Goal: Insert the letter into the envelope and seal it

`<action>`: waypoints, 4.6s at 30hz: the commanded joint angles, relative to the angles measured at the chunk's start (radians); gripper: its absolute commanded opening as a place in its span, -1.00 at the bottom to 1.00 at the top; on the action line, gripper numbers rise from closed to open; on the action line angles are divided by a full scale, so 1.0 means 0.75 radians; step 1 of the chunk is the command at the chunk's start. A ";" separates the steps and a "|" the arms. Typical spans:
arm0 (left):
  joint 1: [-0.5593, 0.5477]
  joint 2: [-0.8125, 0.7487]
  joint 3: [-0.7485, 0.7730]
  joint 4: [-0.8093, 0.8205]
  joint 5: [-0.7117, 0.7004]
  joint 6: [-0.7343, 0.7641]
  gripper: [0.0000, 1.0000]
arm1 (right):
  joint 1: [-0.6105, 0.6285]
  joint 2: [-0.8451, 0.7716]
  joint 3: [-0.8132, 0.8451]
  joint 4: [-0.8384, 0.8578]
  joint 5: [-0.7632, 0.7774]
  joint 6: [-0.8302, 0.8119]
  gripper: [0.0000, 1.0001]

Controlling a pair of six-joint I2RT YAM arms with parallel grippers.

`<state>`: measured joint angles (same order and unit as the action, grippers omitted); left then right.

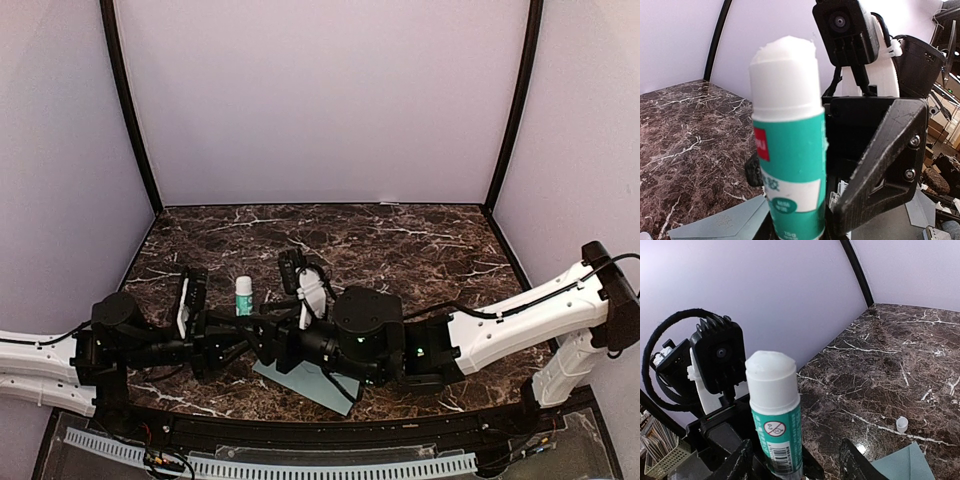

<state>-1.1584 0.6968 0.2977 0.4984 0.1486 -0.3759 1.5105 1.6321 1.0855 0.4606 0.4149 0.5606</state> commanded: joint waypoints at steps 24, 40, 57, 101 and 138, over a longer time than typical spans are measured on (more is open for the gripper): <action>-0.076 0.182 0.074 -0.023 -0.166 0.126 -0.83 | 0.016 -0.010 0.044 -0.205 0.088 0.162 0.04; -0.100 0.168 0.071 0.037 0.011 0.131 -0.85 | 0.017 -0.085 -0.129 -0.025 -0.006 0.033 -1.00; -0.100 0.215 0.061 0.355 0.782 -0.051 -0.86 | 0.016 -0.160 -0.320 0.251 -0.455 -0.215 -1.00; -0.100 0.259 0.081 0.154 0.180 0.068 -0.93 | 0.019 -0.120 -0.226 0.130 -0.083 -0.016 -1.00; -0.100 0.361 0.087 0.194 -0.061 0.020 -0.99 | 0.071 -0.038 -0.049 -0.038 0.210 0.072 -0.44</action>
<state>-1.2335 0.9489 0.3328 0.6556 0.1734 -0.3740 1.5406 1.5532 0.9703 0.5171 0.4343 0.5434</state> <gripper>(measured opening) 0.226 0.301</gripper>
